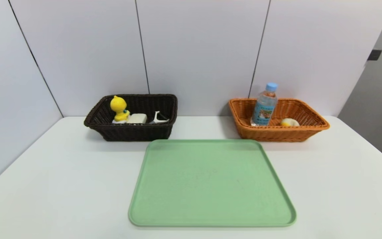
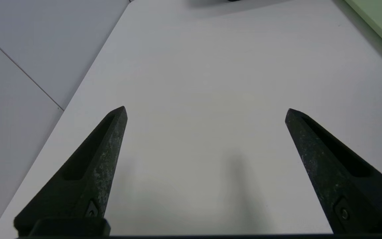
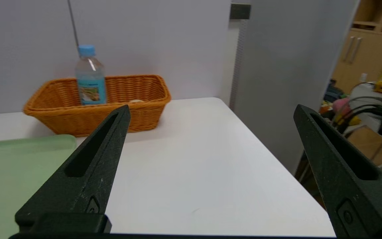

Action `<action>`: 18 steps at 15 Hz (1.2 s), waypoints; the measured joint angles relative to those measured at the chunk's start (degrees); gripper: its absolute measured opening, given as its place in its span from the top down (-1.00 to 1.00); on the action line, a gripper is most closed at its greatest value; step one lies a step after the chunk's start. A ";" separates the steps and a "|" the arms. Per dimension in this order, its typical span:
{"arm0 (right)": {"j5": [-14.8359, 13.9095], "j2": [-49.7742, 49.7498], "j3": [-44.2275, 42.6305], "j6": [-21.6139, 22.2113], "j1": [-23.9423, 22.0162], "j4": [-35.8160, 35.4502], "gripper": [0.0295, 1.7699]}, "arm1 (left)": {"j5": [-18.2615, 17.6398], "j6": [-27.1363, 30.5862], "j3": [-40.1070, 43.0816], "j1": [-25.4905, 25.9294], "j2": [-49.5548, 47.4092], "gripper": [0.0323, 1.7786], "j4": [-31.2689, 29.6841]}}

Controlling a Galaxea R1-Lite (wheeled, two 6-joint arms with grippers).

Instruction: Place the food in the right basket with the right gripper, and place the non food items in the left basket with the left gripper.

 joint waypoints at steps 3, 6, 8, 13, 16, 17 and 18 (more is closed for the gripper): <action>1.58 0.02 -2.46 4.86 1.85 7.39 -0.92 | -0.02 -0.10 0.02 0.00 0.00 -0.90 -0.02; 3.43 -2.44 -1.41 3.89 4.46 9.79 -0.92 | -0.02 -0.18 0.05 0.00 0.02 -0.90 -0.02; 5.61 -6.31 0.93 0.93 4.89 9.84 -0.92 | -0.26 -0.49 0.10 0.00 0.02 -0.90 -0.11; 12.12 -14.77 9.31 -11.25 4.86 3.83 -0.92 | -4.35 -1.38 4.18 0.00 0.05 -0.90 -12.80; 12.37 -15.85 10.19 -9.74 4.84 11.76 -0.92 | -6.06 -3.47 5.01 0.00 0.05 -0.90 -12.08; 13.09 -15.99 10.22 -9.22 4.84 15.57 -0.92 | -7.24 -4.82 5.14 0.00 0.05 -0.90 -10.24; 14.19 -16.10 10.25 -8.77 4.84 17.88 -0.92 | -7.63 -6.12 5.14 0.00 0.05 -0.90 -8.73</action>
